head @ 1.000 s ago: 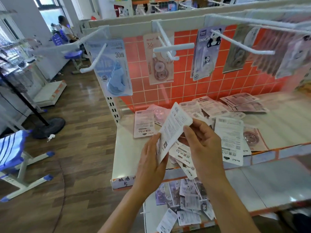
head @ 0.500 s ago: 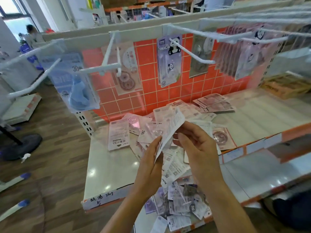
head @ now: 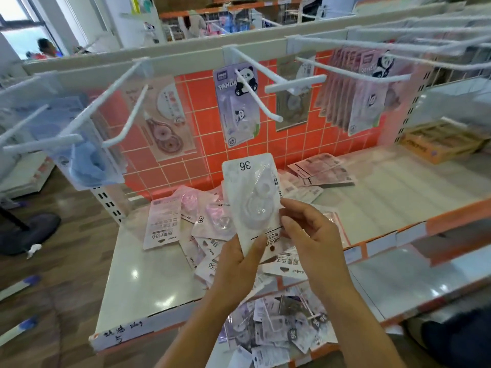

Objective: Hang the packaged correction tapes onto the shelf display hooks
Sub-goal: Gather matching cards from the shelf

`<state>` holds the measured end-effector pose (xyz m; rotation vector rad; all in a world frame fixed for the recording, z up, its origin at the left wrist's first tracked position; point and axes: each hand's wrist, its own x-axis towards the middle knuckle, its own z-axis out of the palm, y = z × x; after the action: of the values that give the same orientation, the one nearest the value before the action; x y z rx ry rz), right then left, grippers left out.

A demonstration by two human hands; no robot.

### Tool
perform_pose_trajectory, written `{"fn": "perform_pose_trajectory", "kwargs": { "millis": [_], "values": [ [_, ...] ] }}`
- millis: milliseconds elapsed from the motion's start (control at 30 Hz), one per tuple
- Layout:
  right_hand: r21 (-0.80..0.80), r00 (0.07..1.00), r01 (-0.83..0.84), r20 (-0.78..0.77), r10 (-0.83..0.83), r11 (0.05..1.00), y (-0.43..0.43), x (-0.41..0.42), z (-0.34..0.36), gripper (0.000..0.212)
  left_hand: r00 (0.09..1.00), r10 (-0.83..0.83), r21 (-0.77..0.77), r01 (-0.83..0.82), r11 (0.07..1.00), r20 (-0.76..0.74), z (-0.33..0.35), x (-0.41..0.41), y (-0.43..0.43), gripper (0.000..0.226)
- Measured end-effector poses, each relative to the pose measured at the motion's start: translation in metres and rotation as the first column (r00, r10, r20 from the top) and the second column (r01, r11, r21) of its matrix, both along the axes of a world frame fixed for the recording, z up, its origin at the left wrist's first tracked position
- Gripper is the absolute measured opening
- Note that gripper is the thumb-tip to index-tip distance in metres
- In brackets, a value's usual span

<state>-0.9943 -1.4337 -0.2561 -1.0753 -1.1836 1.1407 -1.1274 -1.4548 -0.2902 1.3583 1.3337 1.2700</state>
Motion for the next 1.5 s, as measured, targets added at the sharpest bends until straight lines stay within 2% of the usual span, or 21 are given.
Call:
{"fn": "perform_pose_trajectory", "kwargs": {
  "millis": [133,267,367,500,567,633,700,867,1000,1100,1267,1333,1400,1500],
  "values": [
    [-0.004,1.0,0.012,0.001,-0.012,1.0,0.011,0.018,-0.004,0.031,0.994,0.104,-0.024,-0.105,0.994,-0.044,-0.001,0.011,0.008,0.009],
    [-0.083,1.0,0.015,-0.021,-0.017,0.996,0.024,0.035,-0.013,0.03,0.989,0.148,-0.048,-0.149,0.988,-0.014,-0.003,0.02,0.014,0.015],
    [-0.13,0.988,0.027,0.153,-0.006,0.991,0.036,0.052,-0.023,0.029,0.979,0.204,-0.045,-0.205,0.978,-0.021,-0.01,0.026,0.02,0.021],
    [-0.137,0.85,0.02,0.524,0.056,0.99,0.05,0.073,-0.038,0.033,0.96,0.274,-0.054,-0.277,0.959,-0.065,-0.021,0.032,0.026,0.028],
    [-0.153,0.756,-0.023,0.644,0.117,0.988,0.056,0.079,-0.048,0.037,0.944,0.317,-0.06,-0.323,0.945,-0.092,-0.026,0.035,0.028,0.03],
    [-0.122,0.683,-0.064,0.719,0.132,0.991,0.061,0.084,-0.056,0.036,0.932,0.354,-0.07,-0.36,0.93,-0.081,-0.03,0.038,0.031,0.027],
    [-0.069,0.654,-0.059,0.751,0.091,0.996,0.067,0.088,-0.065,0.032,0.916,0.393,-0.07,-0.399,0.914,-0.083,-0.033,0.042,0.033,0.024],
    [-0.149,0.586,-0.025,0.799,0.136,0.988,0.081,0.101,-0.085,0.048,0.891,0.44,-0.084,-0.45,0.889,-0.112,-0.035,0.049,0.035,0.026],
    [-0.187,0.625,0.032,0.771,0.127,0.982,0.086,0.108,-0.08,0.049,0.88,0.452,-0.123,-0.47,0.874,-0.145,-0.033,0.056,0.034,0.04],
    [-0.217,0.638,0.015,0.754,0.157,0.976,0.089,0.114,-0.078,0.048,0.887,0.427,-0.159,-0.453,0.877,-0.173,-0.031,0.061,0.033,0.049],
    [-0.244,0.756,0.003,0.635,0.158,0.97,0.091,0.124,-0.074,0.047,0.871,0.428,-0.197,-0.476,0.857,-0.241,-0.031,0.065,0.031,0.058],
    [-0.233,0.786,0.013,0.604,0.134,0.972,0.091,0.125,-0.073,0.045,0.88,0.442,-0.184,-0.47,0.863,-0.175,-0.03,0.069,0.03,0.044],
    [-0.217,0.792,0.009,0.597,0.126,0.976,0.091,0.125,-0.073,0.045,0.884,0.466,-0.191,-0.463,0.865,-0.034,-0.027,0.072,0.029,0.032],
    [-0.191,0.803,-0.036,0.579,0.142,0.981,0.089,0.124,-0.071,0.043,0.867,0.476,-0.205,-0.443,0.873,0.15,-0.024,0.075,0.028,0.036]
  ]
}}
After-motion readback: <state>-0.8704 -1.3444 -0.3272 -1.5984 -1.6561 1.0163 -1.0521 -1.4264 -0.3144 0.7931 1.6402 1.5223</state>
